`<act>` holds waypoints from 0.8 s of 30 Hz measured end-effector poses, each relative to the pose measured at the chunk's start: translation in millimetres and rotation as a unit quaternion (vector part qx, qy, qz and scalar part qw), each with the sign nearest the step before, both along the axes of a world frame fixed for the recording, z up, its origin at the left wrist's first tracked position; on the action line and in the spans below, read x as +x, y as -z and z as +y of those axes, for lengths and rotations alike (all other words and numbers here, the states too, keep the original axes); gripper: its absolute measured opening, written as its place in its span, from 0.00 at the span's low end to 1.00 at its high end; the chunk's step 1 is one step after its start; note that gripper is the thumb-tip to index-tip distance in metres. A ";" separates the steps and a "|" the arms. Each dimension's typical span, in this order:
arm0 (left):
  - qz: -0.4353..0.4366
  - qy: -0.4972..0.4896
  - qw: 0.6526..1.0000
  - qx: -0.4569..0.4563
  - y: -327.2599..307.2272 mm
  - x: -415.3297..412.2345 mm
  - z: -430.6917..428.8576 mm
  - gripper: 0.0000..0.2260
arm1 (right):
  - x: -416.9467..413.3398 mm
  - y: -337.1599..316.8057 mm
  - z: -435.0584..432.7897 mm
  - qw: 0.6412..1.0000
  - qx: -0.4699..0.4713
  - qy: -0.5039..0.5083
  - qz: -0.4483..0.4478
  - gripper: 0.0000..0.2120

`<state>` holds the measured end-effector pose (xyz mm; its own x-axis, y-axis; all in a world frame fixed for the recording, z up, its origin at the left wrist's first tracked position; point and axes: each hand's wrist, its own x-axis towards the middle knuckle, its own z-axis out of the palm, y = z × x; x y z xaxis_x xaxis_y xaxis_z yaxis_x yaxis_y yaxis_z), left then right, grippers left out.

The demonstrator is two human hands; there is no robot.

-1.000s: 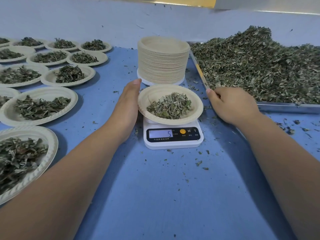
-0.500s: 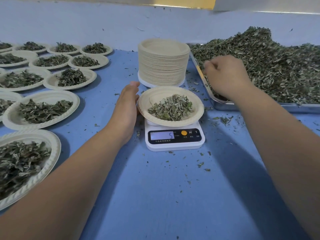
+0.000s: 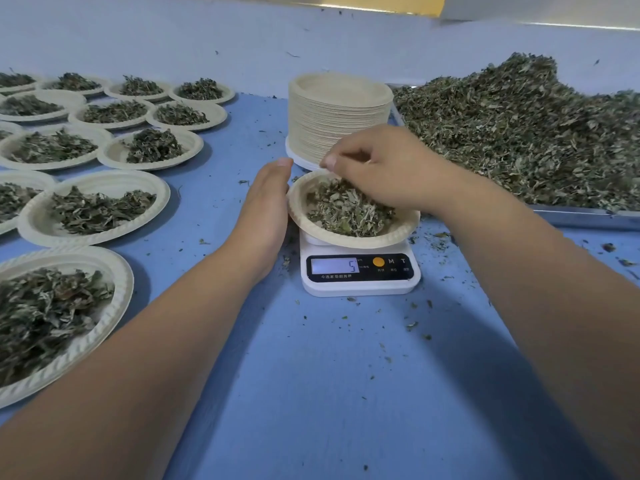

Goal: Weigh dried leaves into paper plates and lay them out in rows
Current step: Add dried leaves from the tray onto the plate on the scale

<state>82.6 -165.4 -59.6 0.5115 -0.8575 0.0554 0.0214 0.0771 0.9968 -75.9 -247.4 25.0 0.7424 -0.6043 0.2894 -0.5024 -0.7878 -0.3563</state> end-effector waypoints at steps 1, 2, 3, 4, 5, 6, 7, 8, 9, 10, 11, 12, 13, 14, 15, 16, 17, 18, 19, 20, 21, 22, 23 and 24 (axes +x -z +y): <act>-0.013 0.002 1.000 -0.004 0.1 0.3 0.4 0.19 | -4.8 -1.7 1.3 1.000 0.006 0.009 -0.025 0.15; -0.026 0.007 1.000 -0.007 0.0 0.3 0.6 0.16 | -9.9 -3.3 3.1 0.999 0.019 0.011 -0.045 0.17; -0.036 0.012 0.999 -0.009 -0.2 0.6 1.1 0.14 | -15.1 -4.1 5.8 0.998 0.034 0.007 -0.051 0.17; -0.046 0.018 0.999 -0.011 -1.0 0.6 1.6 0.14 | -20.2 -3.7 8.6 0.998 0.043 0.000 -0.040 0.18; -0.058 0.025 0.998 -0.012 -2.1 -0.2 2.4 0.14 | -26.4 -1.9 10.8 0.999 0.045 -0.007 -0.021 0.19; -0.071 0.032 0.997 -0.012 -3.4 -1.1 3.4 0.15 | -32.8 0.4 11.5 0.999 0.040 -0.010 -0.002 0.20; -0.083 0.042 0.996 -0.008 -4.2 -2.8 4.4 0.18 | -39.5 2.2 10.2 0.999 0.033 -0.007 0.007 0.21; -0.092 0.051 0.994 0.000 -5.1 -4.8 5.7 0.20 | -46.9 2.9 6.2 1.000 0.028 0.006 -0.007 0.22; -0.099 0.054 0.994 0.005 -5.8 -6.5 7.1 0.22 | -54.3 3.3 -1.0 0.999 0.028 0.029 -0.037 0.20; -0.099 0.051 0.994 0.007 -6.0 -7.1 7.9 0.23 | -61.2 4.5 -10.8 0.996 0.021 0.060 -0.068 0.19; -0.092 0.044 0.995 0.008 -6.2 -7.3 8.4 0.25 | -68.2 7.4 -21.4 0.992 0.008 0.092 -0.091 0.20; -0.085 0.040 0.996 0.009 -6.7 -8.1 9.2 0.26 | -75.5 13.3 -30.7 0.988 -0.011 0.122 -0.089 0.21; -0.085 0.039 0.996 0.009 -6.8 -8.8 9.4 0.25 | -82.2 21.9 -37.2 0.987 -0.024 0.147 -0.063 0.21; -0.090 0.038 0.995 0.012 -6.5 -9.6 9.5 0.21 | -88.3 31.5 -42.3 0.985 -0.033 0.165 -0.024 0.20; -0.096 0.036 0.995 0.018 -5.7 -9.7 9.4 0.19 | -93.0 41.1 -45.0 0.982 -0.035 0.182 0.018 0.19; -0.098 0.033 0.994 0.024 -4.2 -8.6 8.9 0.18 | -95.6 48.6 -45.9 0.979 -0.033 0.195 0.051 0.18; -0.097 0.031 0.994 0.032 -3.1 -7.1 9.0 0.20 | -96.3 53.4 -45.4 0.976 -0.032 0.204 0.070 0.18; -0.099 0.028 0.994 0.039 -2.2 -6.4 9.1 0.23 | -95.3 55.2 -44.8 0.974 -0.033 0.209 0.077 0.19; -0.099 0.026 0.994 0.041 -2.4 -6.3 8.9 0.25 | -93.9 55.0 -44.9 0.974 -0.035 0.210 0.076 0.20; -0.094 0.025 0.994 0.039 -2.7 -5.9 8.4 0.27 | -92.5 55.2 -45.6 0.974 -0.042 0.210 0.073 0.21; -0.087 0.022 0.995 0.033 -3.8 -6.4 8.6 0.28 | -92.0 55.9 -46.3 0.973 -0.050 0.211 0.074 0.21; -0.078 0.018 0.996 0.027 -4.7 -6.6 8.8 0.27 | -92.7 57.0 -46.7 0.973 -0.055 0.211 0.077 0.21; -0.071 0.017 0.997 0.023 -5.5 -6.9 9.1 0.25 | -93.8 58.4 -46.8 0.973 -0.056 0.212 0.079 0.21; -0.064 0.021 0.997 0.022 -6.0 -7.0 9.3 0.21 | -94.7 59.2 -46.5 0.972 -0.055 0.214 0.077 0.21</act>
<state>75.6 -156.0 -53.6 0.4666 -0.8809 0.0793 -0.1038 0.0345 0.9940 -170.6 -293.9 -34.2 0.4702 -0.8387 0.2747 -0.8331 -0.5246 -0.1753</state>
